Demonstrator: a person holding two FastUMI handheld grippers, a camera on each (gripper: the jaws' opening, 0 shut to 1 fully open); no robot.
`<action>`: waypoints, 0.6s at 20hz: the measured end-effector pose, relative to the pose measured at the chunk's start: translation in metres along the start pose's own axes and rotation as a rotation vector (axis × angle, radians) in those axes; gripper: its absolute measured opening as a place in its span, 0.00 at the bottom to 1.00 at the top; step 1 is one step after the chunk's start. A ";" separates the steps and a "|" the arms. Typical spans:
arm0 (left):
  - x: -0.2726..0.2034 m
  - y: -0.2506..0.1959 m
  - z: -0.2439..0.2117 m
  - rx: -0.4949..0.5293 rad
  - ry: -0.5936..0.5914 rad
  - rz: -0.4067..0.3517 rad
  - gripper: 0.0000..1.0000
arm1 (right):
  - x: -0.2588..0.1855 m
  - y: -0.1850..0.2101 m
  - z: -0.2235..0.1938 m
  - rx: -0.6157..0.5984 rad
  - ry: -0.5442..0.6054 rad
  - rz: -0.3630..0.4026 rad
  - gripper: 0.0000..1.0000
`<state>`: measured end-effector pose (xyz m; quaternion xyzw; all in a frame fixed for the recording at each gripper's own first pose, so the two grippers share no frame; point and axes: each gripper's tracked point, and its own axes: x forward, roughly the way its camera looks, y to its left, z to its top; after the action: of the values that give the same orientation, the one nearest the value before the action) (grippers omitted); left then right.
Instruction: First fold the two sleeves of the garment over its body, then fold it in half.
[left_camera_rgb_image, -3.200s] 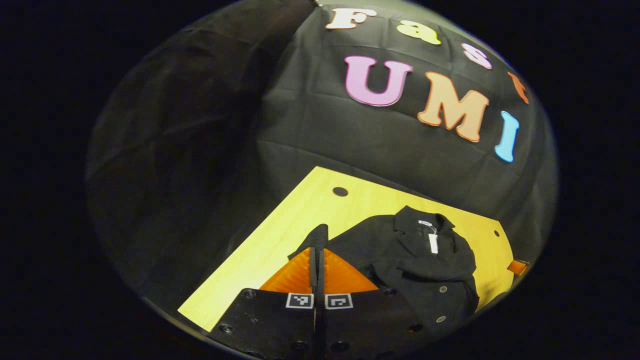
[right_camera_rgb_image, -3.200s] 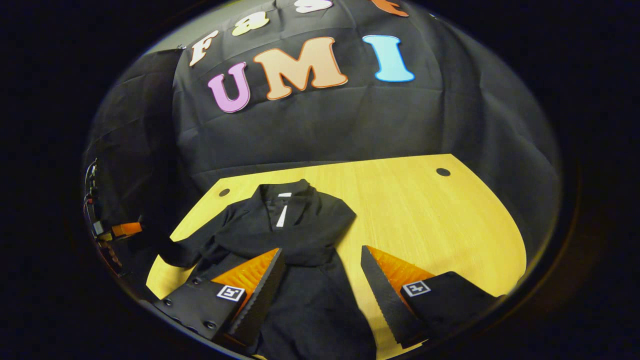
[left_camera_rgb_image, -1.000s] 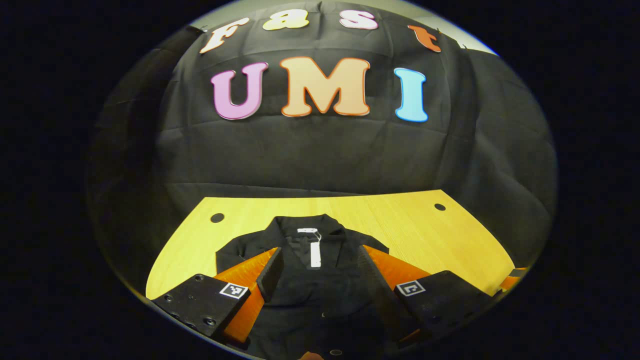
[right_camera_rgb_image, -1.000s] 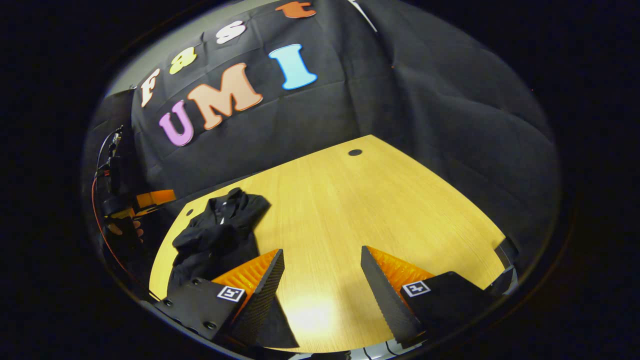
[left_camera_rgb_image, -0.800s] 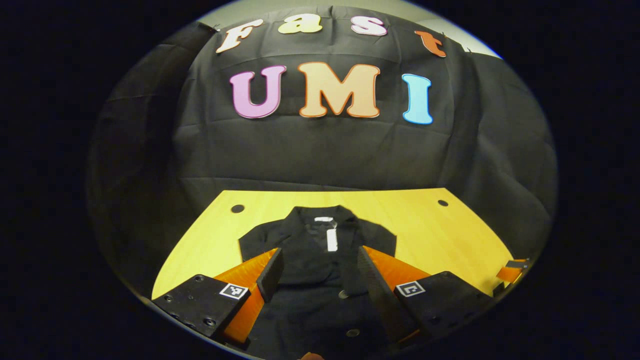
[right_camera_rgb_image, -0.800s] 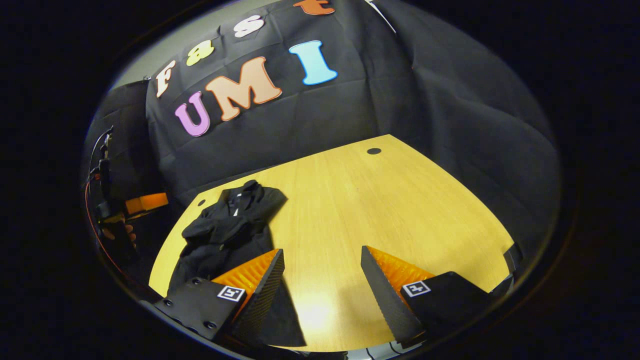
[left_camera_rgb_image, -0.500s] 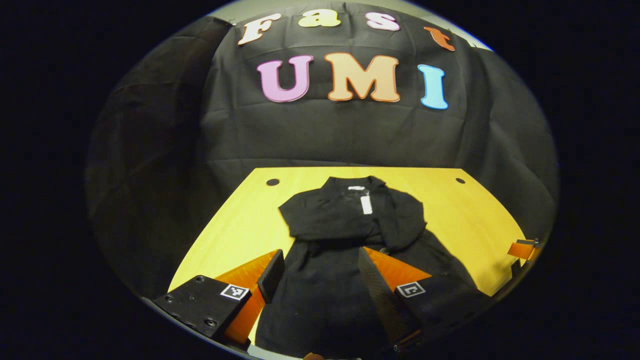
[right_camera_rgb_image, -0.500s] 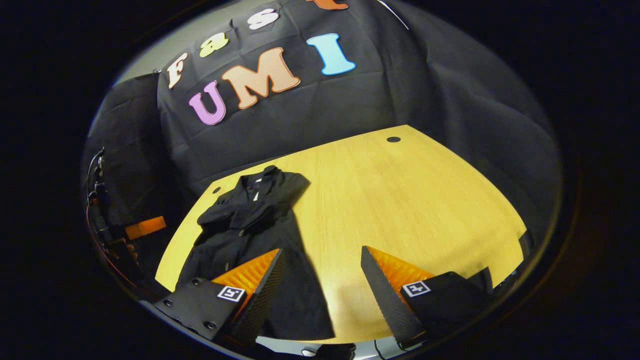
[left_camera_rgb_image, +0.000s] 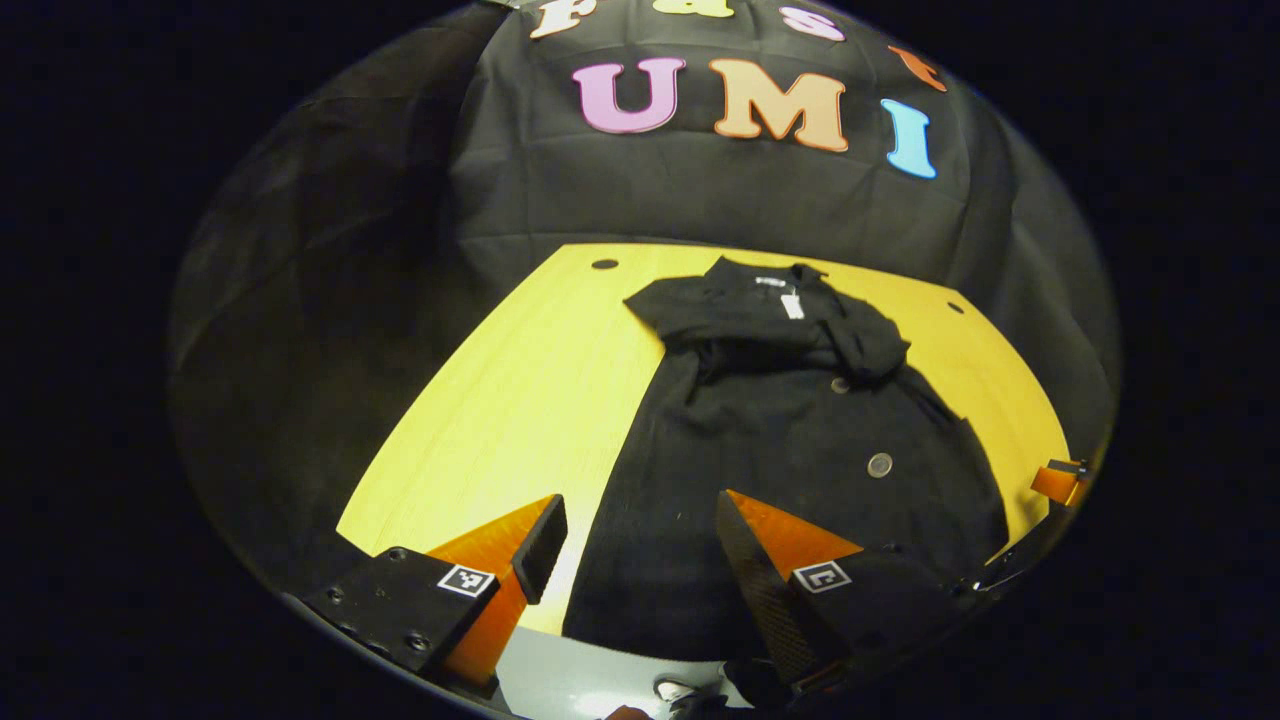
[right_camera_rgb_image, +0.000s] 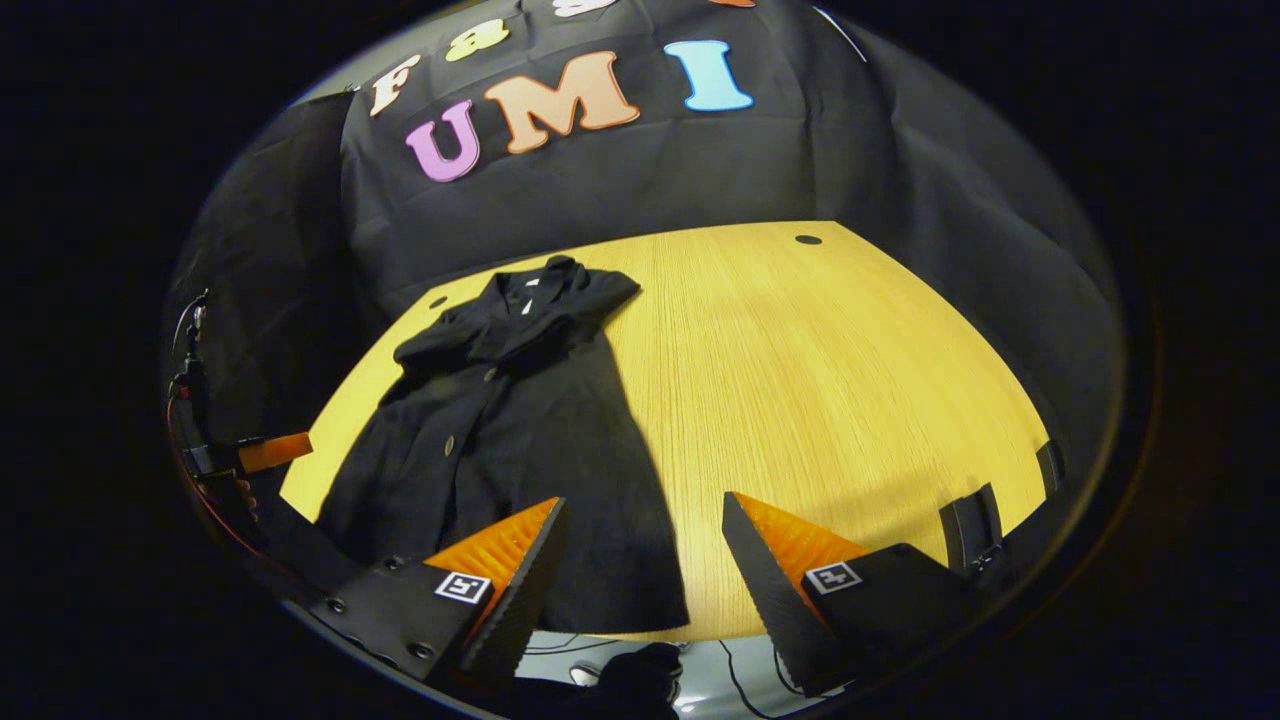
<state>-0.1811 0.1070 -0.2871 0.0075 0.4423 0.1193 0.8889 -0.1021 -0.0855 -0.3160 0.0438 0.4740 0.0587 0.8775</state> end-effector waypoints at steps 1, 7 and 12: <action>0.001 0.003 -0.009 0.002 0.017 0.002 0.93 | 0.002 0.000 -0.009 -0.010 0.019 -0.006 0.98; 0.008 0.015 -0.057 0.004 0.114 0.021 0.93 | 0.015 -0.003 -0.050 -0.061 0.114 -0.042 0.98; 0.009 0.018 -0.087 -0.002 0.175 0.020 0.93 | 0.023 0.002 -0.062 -0.078 0.162 -0.044 0.98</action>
<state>-0.2481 0.1182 -0.3447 0.0005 0.5181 0.1289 0.8456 -0.1418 -0.0787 -0.3692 -0.0056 0.5418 0.0613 0.8383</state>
